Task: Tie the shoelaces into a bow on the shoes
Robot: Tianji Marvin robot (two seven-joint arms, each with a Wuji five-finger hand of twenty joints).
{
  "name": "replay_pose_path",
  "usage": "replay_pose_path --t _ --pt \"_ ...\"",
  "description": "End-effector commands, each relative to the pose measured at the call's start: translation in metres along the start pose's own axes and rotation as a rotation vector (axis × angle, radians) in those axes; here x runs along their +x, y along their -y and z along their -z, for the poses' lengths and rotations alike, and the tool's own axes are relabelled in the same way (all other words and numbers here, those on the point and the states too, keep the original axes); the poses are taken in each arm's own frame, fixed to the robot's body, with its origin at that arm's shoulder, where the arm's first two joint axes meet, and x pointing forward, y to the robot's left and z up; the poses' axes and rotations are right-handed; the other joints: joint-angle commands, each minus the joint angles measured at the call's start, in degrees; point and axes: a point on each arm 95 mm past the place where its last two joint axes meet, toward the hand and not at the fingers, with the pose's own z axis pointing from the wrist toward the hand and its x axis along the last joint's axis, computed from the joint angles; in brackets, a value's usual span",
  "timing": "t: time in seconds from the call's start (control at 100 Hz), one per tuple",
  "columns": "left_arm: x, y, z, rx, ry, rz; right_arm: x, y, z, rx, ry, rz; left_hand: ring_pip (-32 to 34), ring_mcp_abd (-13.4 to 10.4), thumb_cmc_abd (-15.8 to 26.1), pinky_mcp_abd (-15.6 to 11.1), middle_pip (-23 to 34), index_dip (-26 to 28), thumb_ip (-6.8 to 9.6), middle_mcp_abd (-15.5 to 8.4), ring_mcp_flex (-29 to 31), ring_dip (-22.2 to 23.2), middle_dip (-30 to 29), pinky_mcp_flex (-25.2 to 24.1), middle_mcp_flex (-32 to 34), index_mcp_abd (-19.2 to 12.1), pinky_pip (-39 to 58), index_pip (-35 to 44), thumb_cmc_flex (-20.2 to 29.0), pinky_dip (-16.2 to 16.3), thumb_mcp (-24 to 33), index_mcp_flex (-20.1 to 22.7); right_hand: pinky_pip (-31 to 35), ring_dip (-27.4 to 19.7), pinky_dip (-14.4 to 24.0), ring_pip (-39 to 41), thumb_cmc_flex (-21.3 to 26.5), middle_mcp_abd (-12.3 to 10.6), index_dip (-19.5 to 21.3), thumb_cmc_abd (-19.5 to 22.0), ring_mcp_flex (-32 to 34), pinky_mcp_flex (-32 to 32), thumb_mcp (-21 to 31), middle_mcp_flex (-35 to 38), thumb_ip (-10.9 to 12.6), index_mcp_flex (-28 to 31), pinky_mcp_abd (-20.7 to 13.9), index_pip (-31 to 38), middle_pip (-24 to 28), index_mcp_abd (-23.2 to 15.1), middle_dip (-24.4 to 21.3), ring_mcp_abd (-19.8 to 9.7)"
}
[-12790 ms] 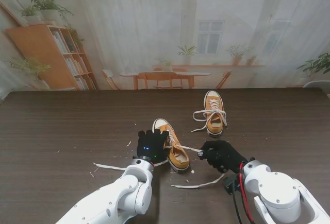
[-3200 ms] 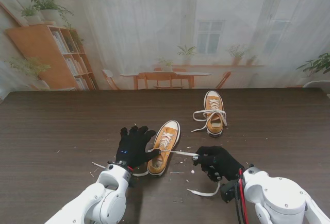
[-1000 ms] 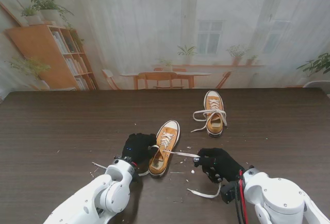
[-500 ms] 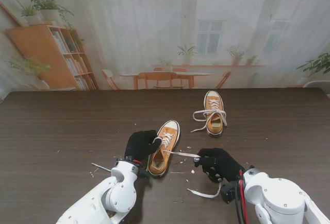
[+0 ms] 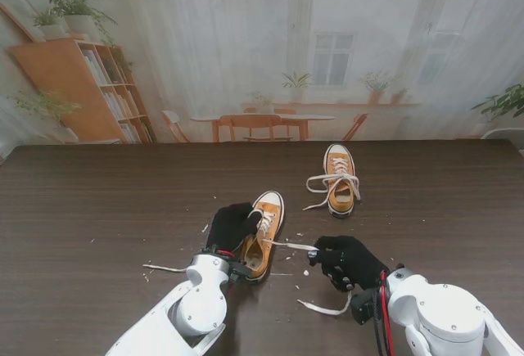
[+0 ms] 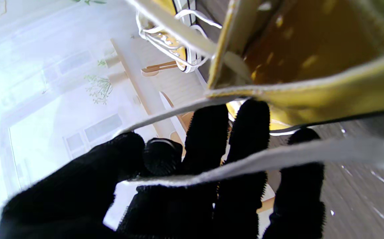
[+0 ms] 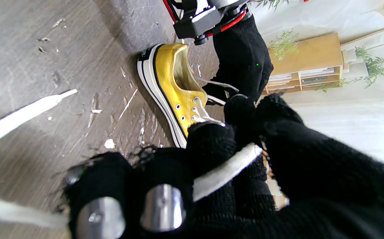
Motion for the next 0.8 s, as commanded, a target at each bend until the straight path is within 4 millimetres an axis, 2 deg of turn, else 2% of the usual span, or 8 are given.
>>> replay_pose_path --t 0.0,0.23,0.34,0.39,0.48,0.58,0.71,0.79 --pt "0.009 -0.005 -0.002 -0.011 -0.016 0.045 -0.001 0.002 0.002 0.015 0.003 -0.002 2.9 -1.9 1.4 2.6 4.7 1.9 0.24 -2.3 3.8 1.8 3.0 1.1 3.4 2.6 0.2 3.0 -3.0 -2.0 -1.2 2.3 14.5 -0.1 0.1 4.2 1.8 1.7 1.1 0.6 2.2 1.9 -0.9 1.1 2.0 0.3 0.8 0.5 1.6 -1.0 0.7 -1.1" --pt "0.012 -0.006 0.000 0.007 0.031 0.201 -0.001 0.002 0.004 0.013 0.003 -0.002 11.1 -2.4 0.8 6.7 15.6 3.3 0.01 0.2 9.5 2.7 8.2 6.8 6.9 5.8 0.6 5.3 -2.4 -4.6 -1.3 2.6 14.5 0.0 0.1 4.3 1.8 1.8 1.1 0.6 2.2 1.9 -0.9 1.1 2.0 0.3 0.8 0.5 1.6 -1.0 0.7 -1.2" --pt "0.013 -0.006 0.000 0.014 0.047 0.239 -0.002 0.003 0.005 0.012 0.003 -0.003 14.6 -2.6 0.0 9.4 20.3 2.6 -0.14 0.7 13.5 2.3 10.2 13.7 8.4 7.2 3.8 5.8 -2.1 -6.3 -0.9 3.2 14.5 0.0 0.1 4.3 1.8 1.7 1.0 0.6 2.2 1.9 -0.9 1.1 2.0 0.4 0.8 0.5 1.6 -1.0 0.7 -1.2" --pt "0.014 -0.005 0.000 0.016 0.055 0.246 -0.002 0.003 0.005 0.012 0.004 -0.004 17.6 -2.7 -0.1 9.5 22.7 2.0 -0.44 0.9 14.3 1.7 10.5 17.4 8.3 7.5 7.9 6.3 -2.3 -9.6 -0.7 3.4 14.5 0.0 0.2 4.3 1.8 1.7 1.0 0.5 2.2 1.9 -0.9 1.2 2.0 0.4 0.8 0.5 1.6 -0.9 0.7 -1.3" --pt "0.014 -0.004 0.001 0.011 0.071 0.252 -0.002 0.003 0.006 0.012 0.004 -0.003 24.1 -2.1 -0.1 9.5 26.0 2.1 -0.66 1.9 14.4 2.8 11.3 23.6 8.2 8.0 15.3 6.4 -2.0 -11.1 -1.1 3.5 14.5 0.1 0.2 4.3 1.7 1.6 1.0 0.5 2.2 1.9 -0.8 1.3 2.0 0.5 0.8 0.5 1.6 -0.9 0.7 -1.3" --pt "0.013 0.001 0.004 -0.001 0.093 0.214 -0.002 0.003 0.006 0.008 0.000 0.007 35.0 -2.3 1.1 8.2 30.0 2.5 -0.81 2.1 14.4 4.4 12.4 27.4 8.0 7.1 32.8 6.7 -2.2 -5.9 -3.0 2.8 14.5 0.1 0.1 4.4 1.3 1.3 1.0 0.4 2.2 2.0 -0.8 1.5 1.9 0.6 0.7 0.5 1.7 -1.5 0.7 -1.5" --pt "0.009 0.012 0.005 -0.004 0.085 0.111 0.001 0.003 0.008 0.010 -0.009 0.013 45.7 -3.5 3.0 -1.5 34.7 2.6 0.39 1.7 14.3 6.2 13.3 31.1 7.7 4.8 51.0 7.2 -2.7 6.4 -5.8 2.1 15.3 0.6 0.1 4.7 0.8 1.0 0.4 -0.8 2.2 2.1 -0.3 2.4 1.9 1.0 -0.2 0.2 1.8 -1.6 0.7 -1.9" --pt "0.007 0.020 0.005 0.014 0.073 0.045 0.004 0.004 0.008 0.017 -0.020 0.021 48.8 -3.3 3.2 -6.6 36.5 2.3 0.33 2.0 14.3 7.3 13.6 31.9 7.7 4.4 57.2 6.7 -2.8 10.3 -6.4 2.0 15.6 0.8 0.0 4.7 0.5 0.7 -0.4 -1.6 2.1 2.1 -0.1 2.7 1.9 1.1 -0.3 -0.3 1.7 -1.8 0.7 -1.8"
